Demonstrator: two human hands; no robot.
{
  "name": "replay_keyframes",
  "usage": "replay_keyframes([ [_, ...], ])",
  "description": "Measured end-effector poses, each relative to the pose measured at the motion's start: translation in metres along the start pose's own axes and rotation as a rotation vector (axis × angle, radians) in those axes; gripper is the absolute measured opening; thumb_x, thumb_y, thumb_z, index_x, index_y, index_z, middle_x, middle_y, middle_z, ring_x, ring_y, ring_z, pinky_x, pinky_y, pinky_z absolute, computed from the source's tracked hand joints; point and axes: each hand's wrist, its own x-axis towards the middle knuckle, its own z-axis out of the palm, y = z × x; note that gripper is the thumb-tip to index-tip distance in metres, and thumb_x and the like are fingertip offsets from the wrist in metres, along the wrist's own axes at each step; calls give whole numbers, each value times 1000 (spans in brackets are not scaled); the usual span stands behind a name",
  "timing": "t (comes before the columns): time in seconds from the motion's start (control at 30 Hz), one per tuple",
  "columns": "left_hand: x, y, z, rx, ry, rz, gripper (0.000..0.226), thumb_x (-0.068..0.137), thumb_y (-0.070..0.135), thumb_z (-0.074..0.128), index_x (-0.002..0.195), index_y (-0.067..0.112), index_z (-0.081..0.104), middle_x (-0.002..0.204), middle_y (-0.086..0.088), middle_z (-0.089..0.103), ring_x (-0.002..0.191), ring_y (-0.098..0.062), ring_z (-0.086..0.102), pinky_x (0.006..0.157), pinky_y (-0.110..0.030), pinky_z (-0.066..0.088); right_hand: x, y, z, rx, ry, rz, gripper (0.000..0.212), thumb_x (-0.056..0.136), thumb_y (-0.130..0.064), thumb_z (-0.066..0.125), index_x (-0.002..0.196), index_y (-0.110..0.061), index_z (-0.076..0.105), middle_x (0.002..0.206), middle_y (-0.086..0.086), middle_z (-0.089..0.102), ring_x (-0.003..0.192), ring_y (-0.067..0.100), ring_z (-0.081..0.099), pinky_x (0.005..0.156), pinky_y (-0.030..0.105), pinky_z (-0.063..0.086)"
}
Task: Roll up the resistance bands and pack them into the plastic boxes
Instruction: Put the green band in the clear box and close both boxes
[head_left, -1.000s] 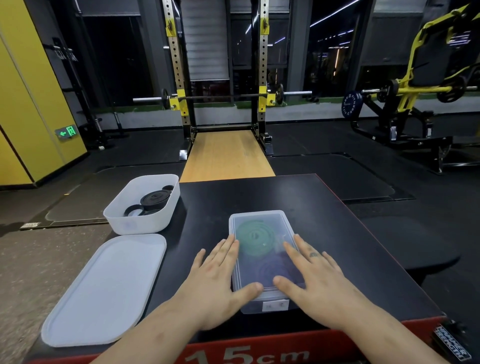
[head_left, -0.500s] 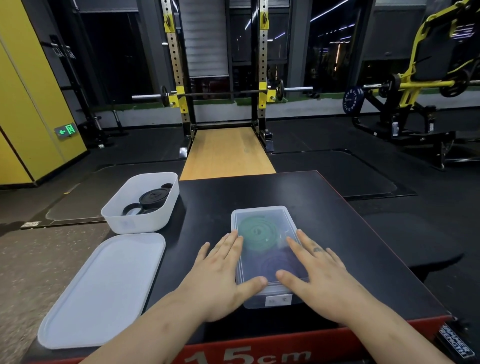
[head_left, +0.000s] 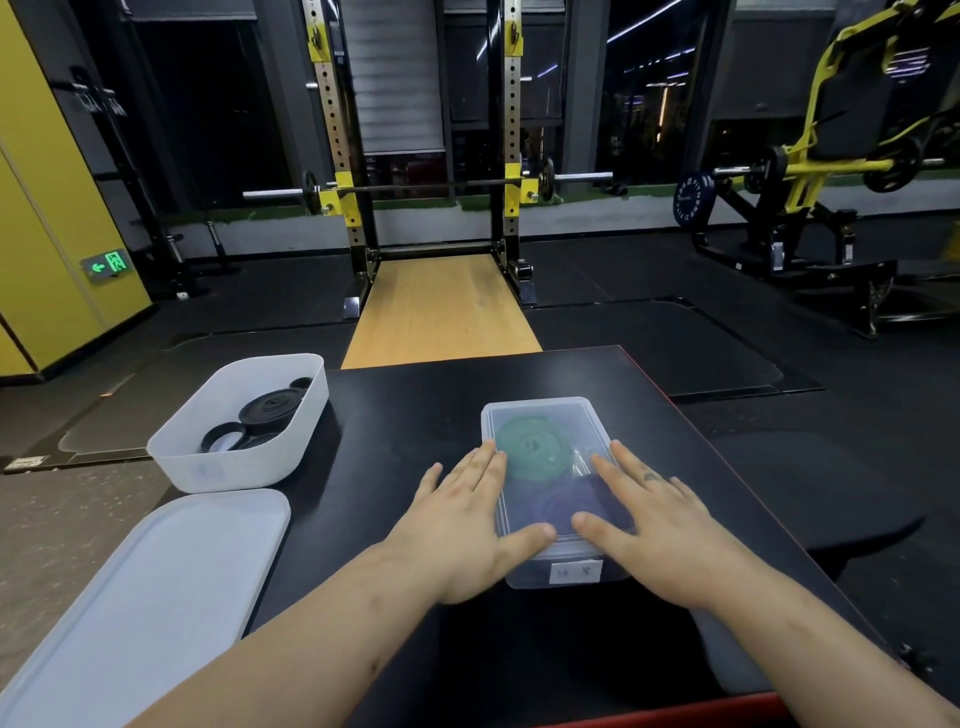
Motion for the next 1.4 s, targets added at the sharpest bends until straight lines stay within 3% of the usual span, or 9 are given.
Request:
replay_keyframes([
  [0.27,56,17,-7,11,-21,12,103,89,85,23,163,22,-8,170,8,-16,154,-3,-16,127,-43,-8,39,32,-18,21,3,26,88,85,-84,23,162,-45,3,169,-21,-15,158,5,3,130,43,1],
  [0.43,96,26,-10,9,-11,8,103,88,86,22,163,22,-7,170,7,-16,155,-5,-13,127,-44,-7,66,49,-36,24,-9,46,78,95,-77,32,162,-47,4,169,-21,-13,159,11,2,130,42,1],
  [0.67,150,35,-15,13,-10,9,105,87,87,22,163,21,-6,171,5,-13,156,-7,-9,128,-45,-3,112,77,-52,37,-1,29,77,94,-76,35,161,-47,11,171,-18,-7,158,6,4,129,42,1],
  [0.87,191,42,-18,7,-2,-1,104,88,85,24,163,20,-5,171,4,-11,157,-8,-7,128,-44,-1,140,87,-70,56,-21,57,72,99,-70,38,162,-44,13,171,-17,-7,159,17,7,128,40,4],
  [1.4,228,43,-19,17,-1,-14,104,88,86,22,163,19,-5,171,4,-10,157,-9,-6,128,-47,0,173,99,-78,11,-7,57,74,98,-72,37,163,-43,14,172,-14,-6,159,21,11,128,43,6],
])
